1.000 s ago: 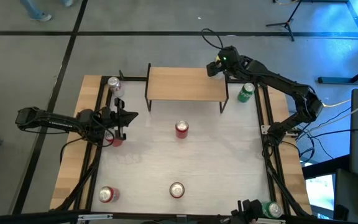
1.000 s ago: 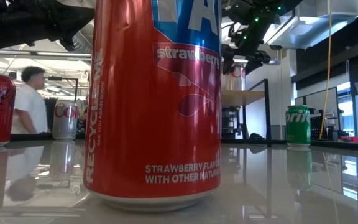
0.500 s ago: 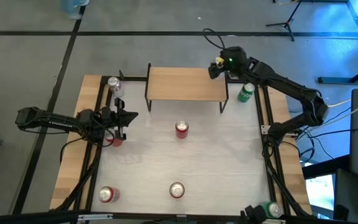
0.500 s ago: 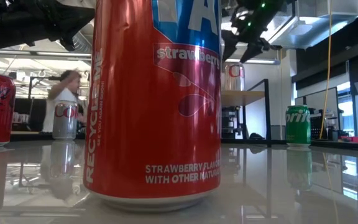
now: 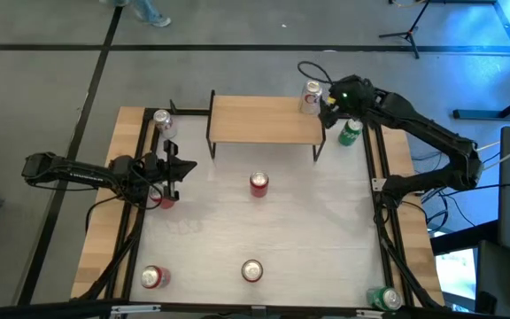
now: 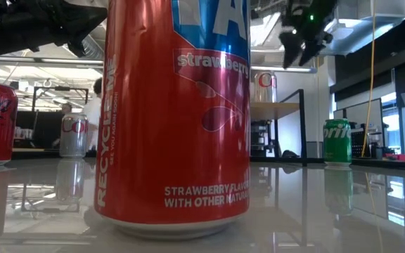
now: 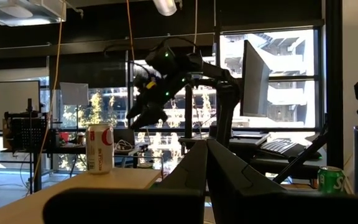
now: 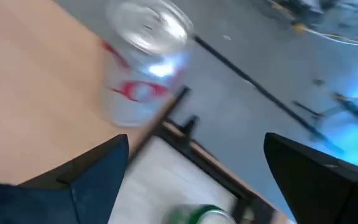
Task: Place canned beverage on shelf
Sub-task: Put the right white soda can on the shelf
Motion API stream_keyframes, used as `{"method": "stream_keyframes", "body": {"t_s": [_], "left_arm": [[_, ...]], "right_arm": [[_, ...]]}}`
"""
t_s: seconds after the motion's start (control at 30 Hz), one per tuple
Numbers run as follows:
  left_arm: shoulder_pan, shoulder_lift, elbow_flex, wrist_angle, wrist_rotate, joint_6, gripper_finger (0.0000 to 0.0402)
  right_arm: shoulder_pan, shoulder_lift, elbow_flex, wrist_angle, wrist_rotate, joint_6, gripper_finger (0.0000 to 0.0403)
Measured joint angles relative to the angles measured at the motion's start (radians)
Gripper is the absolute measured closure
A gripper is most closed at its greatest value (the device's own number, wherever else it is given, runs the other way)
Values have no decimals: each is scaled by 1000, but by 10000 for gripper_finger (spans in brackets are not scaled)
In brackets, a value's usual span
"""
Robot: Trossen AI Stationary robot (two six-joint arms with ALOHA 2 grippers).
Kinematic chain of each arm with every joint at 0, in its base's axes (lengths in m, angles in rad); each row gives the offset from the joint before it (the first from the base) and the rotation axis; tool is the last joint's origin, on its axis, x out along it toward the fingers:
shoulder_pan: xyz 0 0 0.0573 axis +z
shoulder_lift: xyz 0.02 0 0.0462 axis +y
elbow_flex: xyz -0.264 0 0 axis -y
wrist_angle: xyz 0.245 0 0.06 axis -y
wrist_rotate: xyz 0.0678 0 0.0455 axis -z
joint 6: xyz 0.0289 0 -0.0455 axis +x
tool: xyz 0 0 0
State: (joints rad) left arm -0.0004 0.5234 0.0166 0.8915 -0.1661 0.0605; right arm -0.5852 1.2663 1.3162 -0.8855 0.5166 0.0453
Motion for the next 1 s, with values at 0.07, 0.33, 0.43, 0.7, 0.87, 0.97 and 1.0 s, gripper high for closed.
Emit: {"method": "stream_keyframes", "body": {"t_s": [0.07, 0.33, 0.43, 0.7, 0.87, 0.97, 1.0], "left_arm": [[0, 0, 0, 0, 0, 0, 399], [0, 0, 0, 0, 0, 2, 399], [0, 0, 0, 0, 0, 2, 399], [0, 0, 0, 0, 0, 1, 399], [0, 0, 0, 0, 0, 2, 399], [0, 0, 0, 0, 0, 2, 399], [0, 0, 0, 0, 0, 2, 399]], "right_arm": [[-14, 0, -42, 61, 48, -16, 31], [-92, 0, -179, 328, 50, -102, 31], [-105, 1, -193, 361, 35, -113, 31], [-102, 0, -193, 364, -85, -123, 31], [-102, 0, -193, 359, -150, -103, 31], [-102, 0, -193, 366, -168, -103, 31], [-101, 0, -193, 369, -171, -103, 31]]}}
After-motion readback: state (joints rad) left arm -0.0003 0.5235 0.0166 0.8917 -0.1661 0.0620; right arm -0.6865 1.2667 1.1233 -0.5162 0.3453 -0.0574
